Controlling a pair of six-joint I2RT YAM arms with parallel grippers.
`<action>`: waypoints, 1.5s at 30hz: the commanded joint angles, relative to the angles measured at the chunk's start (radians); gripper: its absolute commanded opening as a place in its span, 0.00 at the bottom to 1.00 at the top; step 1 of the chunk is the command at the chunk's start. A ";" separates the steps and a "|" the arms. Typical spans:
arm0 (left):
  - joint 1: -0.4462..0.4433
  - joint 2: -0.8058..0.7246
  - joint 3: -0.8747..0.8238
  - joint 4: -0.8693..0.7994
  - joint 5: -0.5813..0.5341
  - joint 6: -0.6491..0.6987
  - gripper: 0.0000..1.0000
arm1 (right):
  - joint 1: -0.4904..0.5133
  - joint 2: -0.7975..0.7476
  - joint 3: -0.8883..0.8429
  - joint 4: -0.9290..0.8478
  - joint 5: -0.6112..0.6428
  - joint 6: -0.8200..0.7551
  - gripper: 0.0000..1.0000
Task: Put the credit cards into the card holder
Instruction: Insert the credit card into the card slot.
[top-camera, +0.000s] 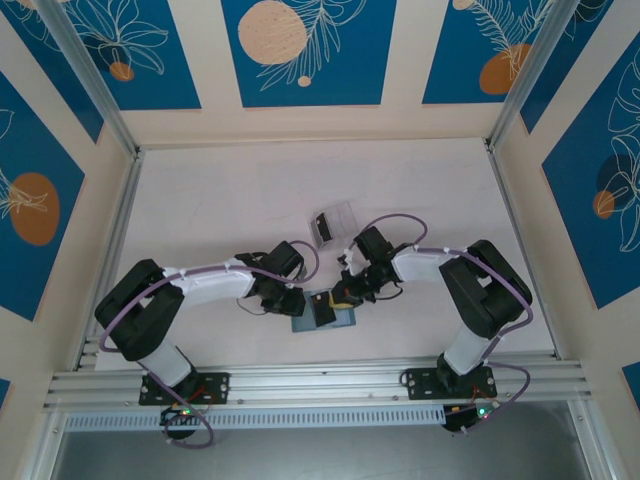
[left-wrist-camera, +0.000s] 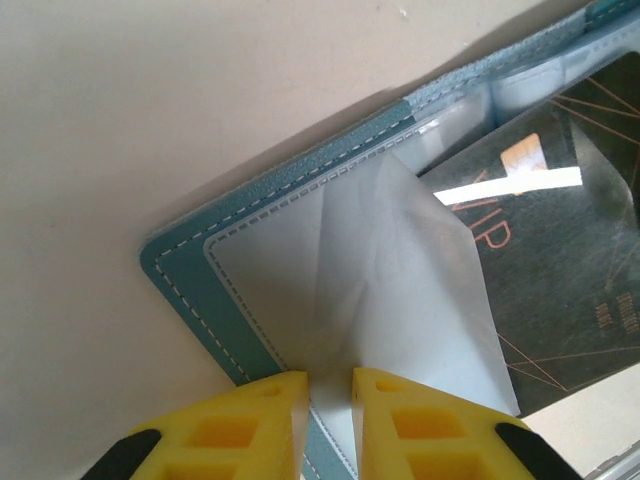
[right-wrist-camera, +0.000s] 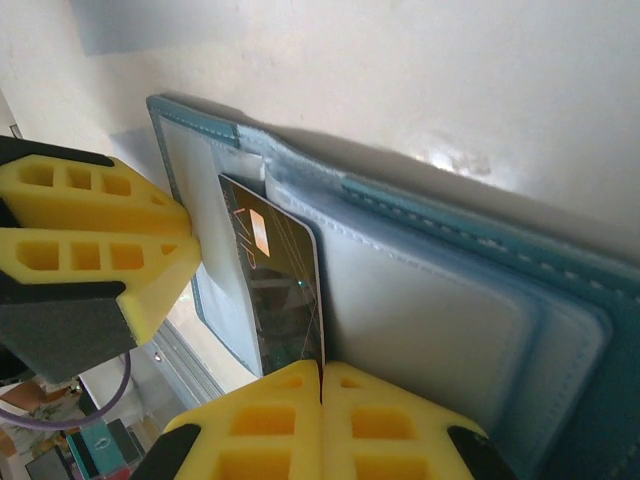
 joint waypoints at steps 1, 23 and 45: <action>0.004 0.060 -0.043 0.024 -0.024 -0.017 0.20 | 0.012 0.022 0.035 -0.011 -0.006 0.009 0.00; 0.002 0.031 -0.047 0.052 0.028 -0.049 0.20 | 0.156 0.057 0.025 0.133 0.086 0.157 0.00; 0.128 -0.114 -0.168 0.142 0.182 -0.102 0.06 | 0.162 0.075 0.044 0.082 0.151 0.134 0.00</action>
